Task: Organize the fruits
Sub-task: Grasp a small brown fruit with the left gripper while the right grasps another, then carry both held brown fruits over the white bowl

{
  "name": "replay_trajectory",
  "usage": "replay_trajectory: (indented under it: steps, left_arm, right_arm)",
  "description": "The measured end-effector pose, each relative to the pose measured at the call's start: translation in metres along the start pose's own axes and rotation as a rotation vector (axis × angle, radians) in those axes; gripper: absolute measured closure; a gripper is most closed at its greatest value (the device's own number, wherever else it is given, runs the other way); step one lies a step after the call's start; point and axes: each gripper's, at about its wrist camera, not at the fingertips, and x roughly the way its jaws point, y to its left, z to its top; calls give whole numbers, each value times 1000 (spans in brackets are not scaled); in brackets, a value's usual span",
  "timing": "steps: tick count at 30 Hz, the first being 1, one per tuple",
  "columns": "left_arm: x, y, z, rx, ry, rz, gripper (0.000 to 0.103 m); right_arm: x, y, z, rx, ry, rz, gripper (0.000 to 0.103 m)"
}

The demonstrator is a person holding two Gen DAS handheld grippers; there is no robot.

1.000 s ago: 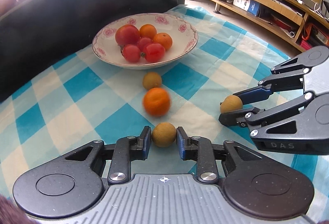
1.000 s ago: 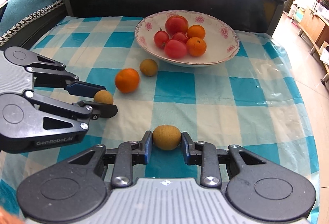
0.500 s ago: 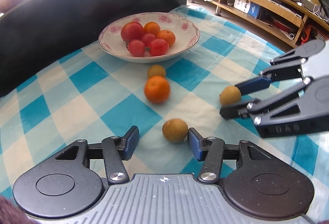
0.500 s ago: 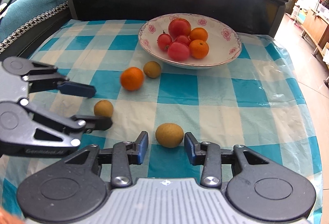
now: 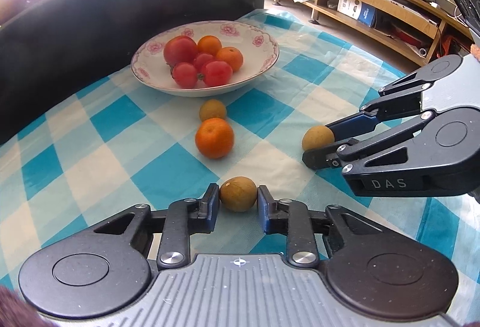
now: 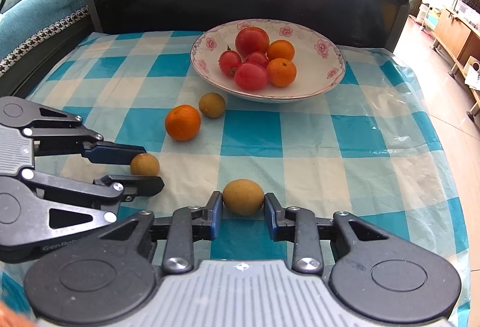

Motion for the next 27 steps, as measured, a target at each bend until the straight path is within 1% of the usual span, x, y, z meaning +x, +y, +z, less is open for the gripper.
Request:
replay_trajectory:
  steps: [5,14,20,27]
  left_arm:
    - [-1,2,4,-24,8,-14,69]
    - [-13,3,18,-48,-45,-25,69]
    - [-15,6,37,-64,-86,-21,70]
    - [-9,18,61,-76,-121,5,70]
  right_arm:
    - [-6,-1,0,8,-18,-4,70]
    - [-18,1,9,22,-60,3,70]
    - [-26,-6,24,47,-103,-5,70]
    - [-26,-13,49,52,-146,-18,70]
